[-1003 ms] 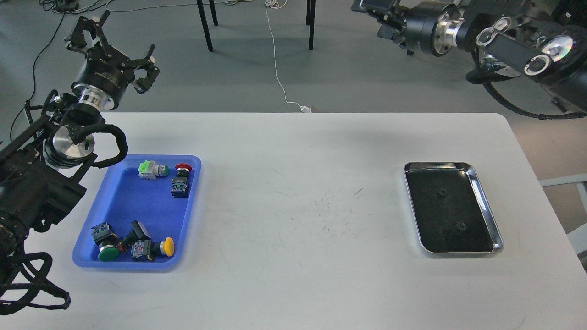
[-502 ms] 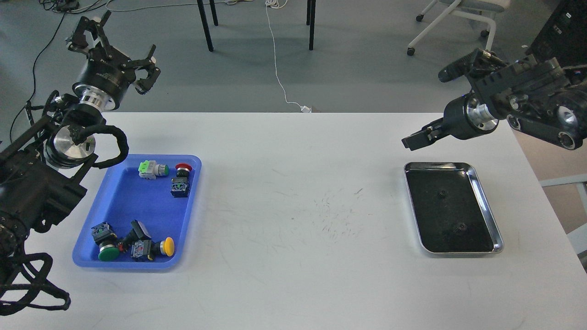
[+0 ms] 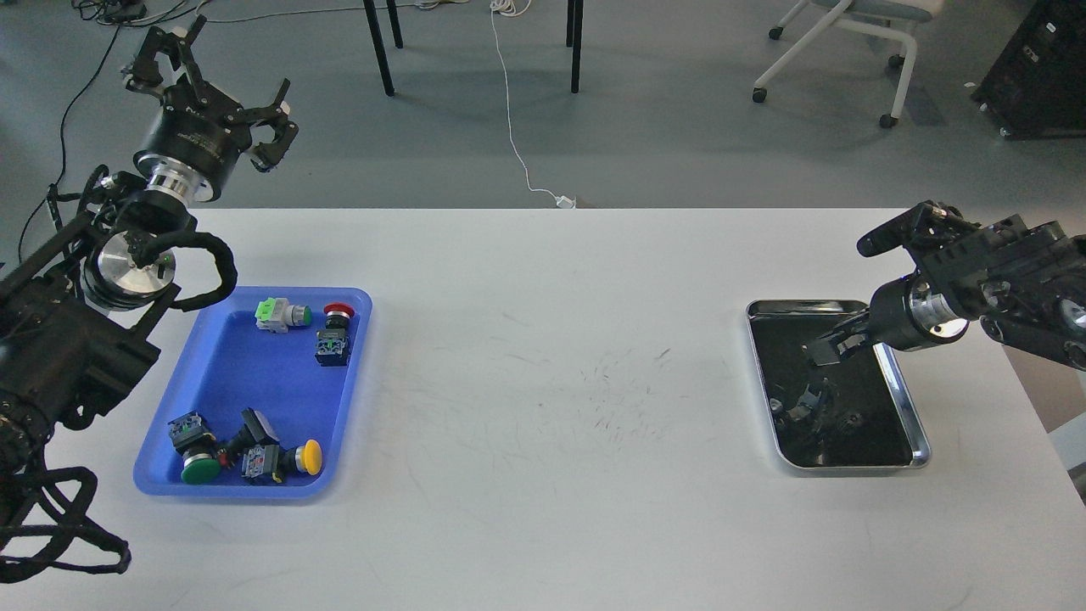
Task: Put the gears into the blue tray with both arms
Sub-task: 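Lower the right gripper into the metal tray and grasp a small black gear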
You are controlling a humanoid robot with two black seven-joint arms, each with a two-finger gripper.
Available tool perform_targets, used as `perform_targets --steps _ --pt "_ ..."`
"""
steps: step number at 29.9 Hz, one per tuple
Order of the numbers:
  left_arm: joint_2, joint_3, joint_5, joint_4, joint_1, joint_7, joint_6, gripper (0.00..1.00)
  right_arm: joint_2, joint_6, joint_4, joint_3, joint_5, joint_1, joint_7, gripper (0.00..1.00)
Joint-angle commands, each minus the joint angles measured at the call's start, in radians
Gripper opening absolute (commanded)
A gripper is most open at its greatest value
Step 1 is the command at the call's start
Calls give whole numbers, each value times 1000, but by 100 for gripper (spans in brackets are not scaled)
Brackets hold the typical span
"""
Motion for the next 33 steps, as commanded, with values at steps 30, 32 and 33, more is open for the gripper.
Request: perform_targets --steps 30,32,33 --pt "6 -1 7 0 -9 3 5 98 79 -20 -77 9 -45 -66 -12 17" --pt "11 -1 7 0 -9 3 5 98 77 -32 -71 12 -45 -62 -10 16" --pt "16 -1 7 0 -9 1 5 98 77 -35 -67 14 -45 -54 -10 16"
